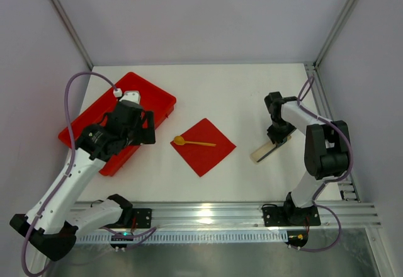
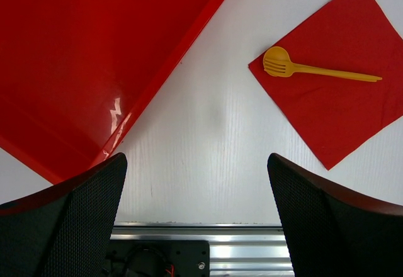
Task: Place the utensils on the paper napkin and roll it up
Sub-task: Pick up the utensils from the container.
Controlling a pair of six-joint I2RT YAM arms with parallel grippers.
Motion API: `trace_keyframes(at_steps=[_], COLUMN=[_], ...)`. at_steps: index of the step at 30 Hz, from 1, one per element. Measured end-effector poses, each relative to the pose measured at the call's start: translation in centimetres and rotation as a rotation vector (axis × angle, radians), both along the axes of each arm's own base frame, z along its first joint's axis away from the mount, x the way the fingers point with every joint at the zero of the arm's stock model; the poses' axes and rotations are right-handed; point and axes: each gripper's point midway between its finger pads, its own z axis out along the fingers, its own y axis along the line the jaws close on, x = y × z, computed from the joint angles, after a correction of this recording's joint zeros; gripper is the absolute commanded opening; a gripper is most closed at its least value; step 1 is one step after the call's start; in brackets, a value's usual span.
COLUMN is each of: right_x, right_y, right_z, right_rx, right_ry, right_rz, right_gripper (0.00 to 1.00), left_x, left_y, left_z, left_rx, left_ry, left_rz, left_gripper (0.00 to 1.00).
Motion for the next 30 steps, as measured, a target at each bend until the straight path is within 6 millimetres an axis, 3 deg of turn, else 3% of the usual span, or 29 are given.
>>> trace_keyframes(at_steps=[22, 30], right_x=[-0.3, -0.1], right_y=[0.1, 0.2], right_z=[-2.0, -2.1], right_rx=[0.001, 0.005], right_ry=[0.042, 0.039], right_rz=[-0.007, -0.002], right_gripper=[0.26, 0.15], left_x=[0.4, 0.4], left_y=[0.4, 0.5], left_z=[-0.3, -0.1], left_rx=[0.018, 0.023], left_ry=[0.026, 0.031], left_rz=[0.002, 0.001], left_gripper=[0.95, 0.95])
